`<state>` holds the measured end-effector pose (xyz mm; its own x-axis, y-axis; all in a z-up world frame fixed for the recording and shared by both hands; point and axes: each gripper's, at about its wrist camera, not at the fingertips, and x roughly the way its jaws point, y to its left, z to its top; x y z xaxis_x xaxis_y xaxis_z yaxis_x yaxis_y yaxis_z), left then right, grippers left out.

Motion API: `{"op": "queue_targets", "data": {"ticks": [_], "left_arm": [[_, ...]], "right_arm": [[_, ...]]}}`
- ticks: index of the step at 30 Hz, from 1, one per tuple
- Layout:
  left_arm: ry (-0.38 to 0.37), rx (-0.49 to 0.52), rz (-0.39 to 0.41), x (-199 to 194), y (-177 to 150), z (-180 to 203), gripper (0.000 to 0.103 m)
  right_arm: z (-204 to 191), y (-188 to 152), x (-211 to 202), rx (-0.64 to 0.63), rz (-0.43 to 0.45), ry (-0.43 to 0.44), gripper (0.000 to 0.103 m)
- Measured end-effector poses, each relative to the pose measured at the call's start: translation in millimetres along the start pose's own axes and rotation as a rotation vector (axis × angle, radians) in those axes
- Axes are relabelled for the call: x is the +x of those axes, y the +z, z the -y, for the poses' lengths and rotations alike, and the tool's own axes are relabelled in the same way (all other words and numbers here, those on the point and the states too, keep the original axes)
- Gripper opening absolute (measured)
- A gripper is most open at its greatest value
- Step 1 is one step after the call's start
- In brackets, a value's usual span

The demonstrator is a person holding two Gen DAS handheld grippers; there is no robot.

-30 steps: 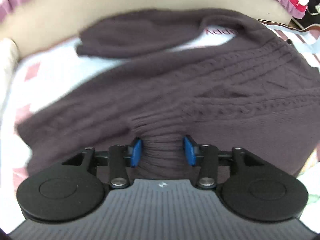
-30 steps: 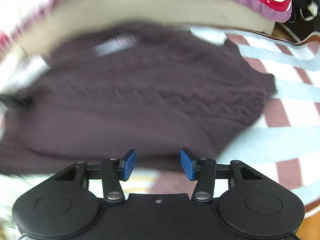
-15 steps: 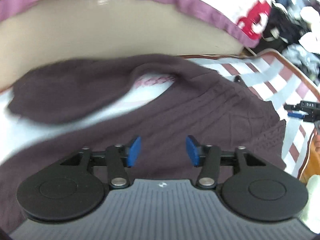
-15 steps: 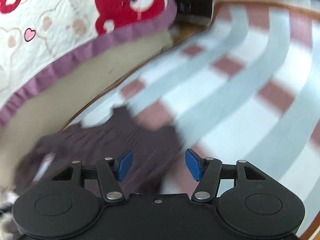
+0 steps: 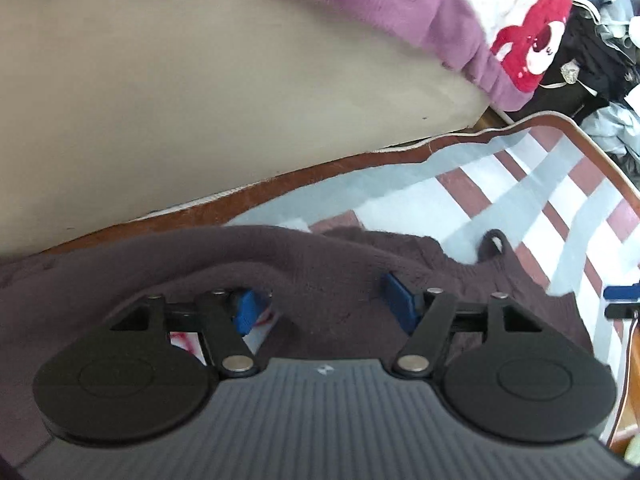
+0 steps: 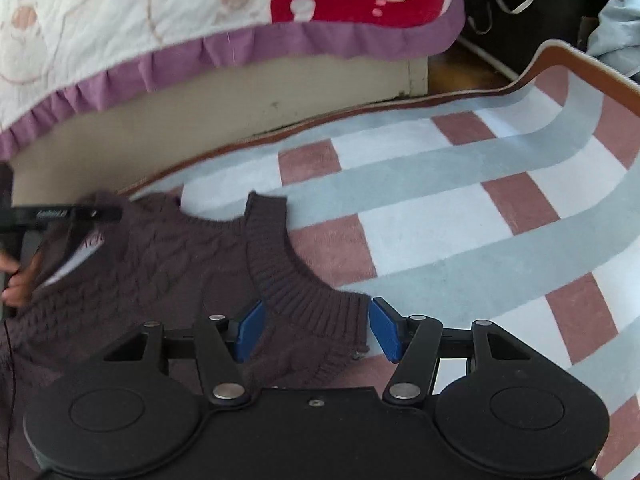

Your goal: Fold clothes

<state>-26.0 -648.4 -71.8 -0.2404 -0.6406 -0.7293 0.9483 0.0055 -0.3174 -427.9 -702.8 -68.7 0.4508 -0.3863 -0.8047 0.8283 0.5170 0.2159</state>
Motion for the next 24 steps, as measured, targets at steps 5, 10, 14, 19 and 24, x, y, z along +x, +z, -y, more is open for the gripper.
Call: {"op": "queue_targets", "data": {"ticks": [5,10,14,19,24], "left_arm": [[0.051,0.129,0.239,-37.2,-11.5,12.5,0.010],[0.076,-0.096,0.265,-51.7,-35.2,-15.5,0.009],[0.202,-0.120,0.139,-35.7,-56.8,-22.4,0.009],[0.322,-0.125,0.178,-49.3,-64.5,-23.6,0.009],[0.331,-0.086,0.178,-54.3,-63.5,-23.2,0.008]], "right_arm": [[5.2,7.9,15.8,0.004,0.029,0.008,0.063],[-6.1,28.0,40.9,0.022,0.047,0.033,0.063],[-26.2,41.5,65.8,0.005,0.027,0.054,0.064],[-50.0,43.0,84.8,-0.050,0.003,0.044,0.065],[-55.5,36.0,89.4,-0.087,-0.046,0.019,0.065]]}}
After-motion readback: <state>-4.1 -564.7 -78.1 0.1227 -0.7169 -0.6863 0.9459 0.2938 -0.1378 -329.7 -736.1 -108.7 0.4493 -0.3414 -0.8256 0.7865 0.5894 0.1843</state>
